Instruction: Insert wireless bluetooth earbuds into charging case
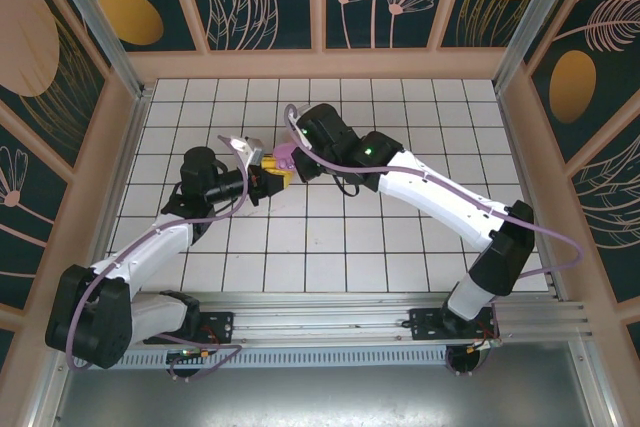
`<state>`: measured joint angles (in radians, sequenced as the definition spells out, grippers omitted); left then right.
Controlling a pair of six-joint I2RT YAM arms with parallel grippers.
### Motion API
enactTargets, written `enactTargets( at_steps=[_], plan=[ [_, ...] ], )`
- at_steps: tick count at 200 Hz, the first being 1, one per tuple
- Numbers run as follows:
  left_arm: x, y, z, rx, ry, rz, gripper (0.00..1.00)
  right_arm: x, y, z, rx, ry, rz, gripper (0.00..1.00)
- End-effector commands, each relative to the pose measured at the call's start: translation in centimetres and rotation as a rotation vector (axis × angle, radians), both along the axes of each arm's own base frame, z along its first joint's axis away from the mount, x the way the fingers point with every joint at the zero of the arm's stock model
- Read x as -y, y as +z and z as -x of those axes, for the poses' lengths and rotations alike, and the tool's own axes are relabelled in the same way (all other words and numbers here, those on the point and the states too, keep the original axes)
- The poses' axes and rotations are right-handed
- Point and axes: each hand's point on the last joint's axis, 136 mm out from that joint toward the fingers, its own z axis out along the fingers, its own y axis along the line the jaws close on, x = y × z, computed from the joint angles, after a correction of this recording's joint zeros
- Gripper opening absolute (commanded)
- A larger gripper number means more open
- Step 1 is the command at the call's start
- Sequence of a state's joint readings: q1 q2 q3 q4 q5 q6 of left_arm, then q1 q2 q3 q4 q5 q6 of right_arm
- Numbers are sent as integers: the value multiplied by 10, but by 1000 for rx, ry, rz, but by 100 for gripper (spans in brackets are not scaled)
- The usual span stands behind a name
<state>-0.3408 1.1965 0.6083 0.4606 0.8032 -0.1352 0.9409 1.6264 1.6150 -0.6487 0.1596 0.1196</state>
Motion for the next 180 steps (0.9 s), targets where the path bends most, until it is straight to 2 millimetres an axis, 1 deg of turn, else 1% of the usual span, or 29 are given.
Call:
enactTargets(
  at_steps=[1, 55, 82, 112, 134, 180],
  plan=[
    [2, 13, 4, 43, -15, 23, 11, -3, 0, 6, 0, 45, 31, 5],
    [1, 14, 4, 43, -11, 23, 11, -1, -8, 12, -14, 65, 74, 4],
    [1, 15, 3, 45, -8, 23, 11, -6, -8, 16, -21, 80, 70, 5],
    [2, 15, 2, 43, -7, 24, 11, -10, -17, 20, -37, 102, 102, 6],
    [2, 16, 1, 45, -6, 24, 11, -12, -23, 23, -49, 115, 119, 9],
    [2, 15, 0, 41, -4, 24, 12, -14, -17, 24, -41, 125, 111, 18]
  ],
)
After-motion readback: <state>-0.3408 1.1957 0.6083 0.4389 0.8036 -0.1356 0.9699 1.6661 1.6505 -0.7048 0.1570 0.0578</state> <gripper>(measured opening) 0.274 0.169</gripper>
